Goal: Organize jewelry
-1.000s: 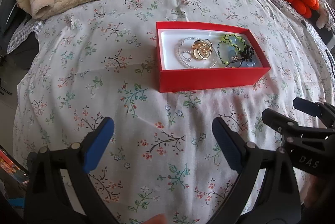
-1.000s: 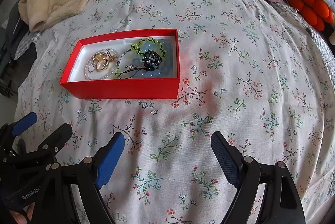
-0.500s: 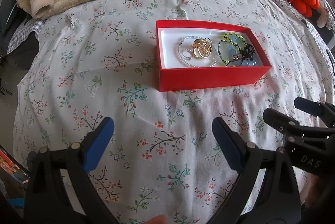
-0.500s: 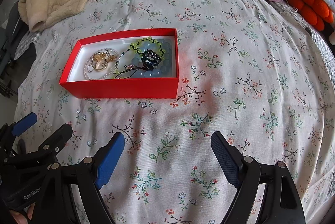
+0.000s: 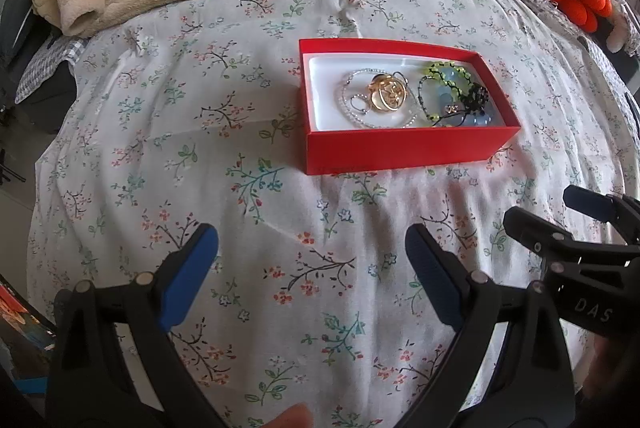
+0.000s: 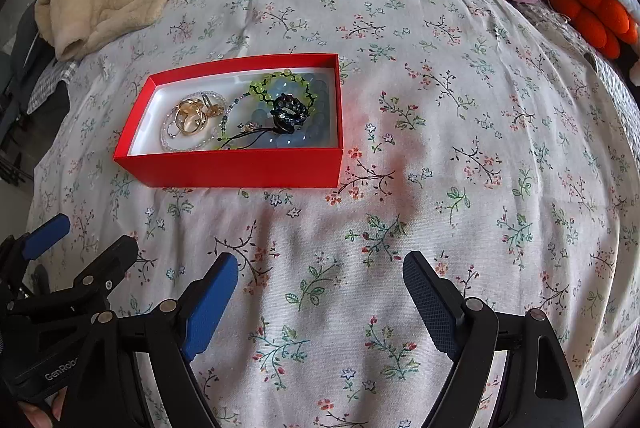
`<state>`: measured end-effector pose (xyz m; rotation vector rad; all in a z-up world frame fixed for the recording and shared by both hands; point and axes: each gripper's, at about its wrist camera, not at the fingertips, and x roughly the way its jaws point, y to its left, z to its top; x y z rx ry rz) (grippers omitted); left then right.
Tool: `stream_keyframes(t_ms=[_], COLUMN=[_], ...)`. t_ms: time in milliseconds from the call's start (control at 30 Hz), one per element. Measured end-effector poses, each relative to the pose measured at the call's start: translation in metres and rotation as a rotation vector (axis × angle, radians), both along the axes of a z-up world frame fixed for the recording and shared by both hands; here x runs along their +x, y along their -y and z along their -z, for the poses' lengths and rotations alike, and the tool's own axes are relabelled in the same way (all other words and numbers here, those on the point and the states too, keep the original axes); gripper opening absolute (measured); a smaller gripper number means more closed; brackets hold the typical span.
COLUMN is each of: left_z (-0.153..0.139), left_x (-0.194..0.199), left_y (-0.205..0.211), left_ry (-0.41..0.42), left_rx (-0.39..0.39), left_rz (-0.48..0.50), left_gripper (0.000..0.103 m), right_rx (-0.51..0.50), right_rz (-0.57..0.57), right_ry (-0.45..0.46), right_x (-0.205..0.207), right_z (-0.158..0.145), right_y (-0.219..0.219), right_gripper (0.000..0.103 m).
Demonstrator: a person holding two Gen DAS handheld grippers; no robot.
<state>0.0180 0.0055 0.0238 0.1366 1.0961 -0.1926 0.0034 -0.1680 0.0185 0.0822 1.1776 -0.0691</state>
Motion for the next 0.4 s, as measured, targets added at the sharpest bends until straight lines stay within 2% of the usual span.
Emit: stream_keyframes(t_ms=[400], left_z=[0.0035], left_x=[-0.0024], left_y=[-0.0027], left_ry=[-0.013], left_rx=[-0.004], left_rz=[-0.003], left_gripper=[0.095], right_rx=[-0.004], right_rz=[0.003], right_ry=[-0.001], right_x=[-0.0025], right_z=[0.0027], right_y=[0.0023], right_gripper=[0.086])
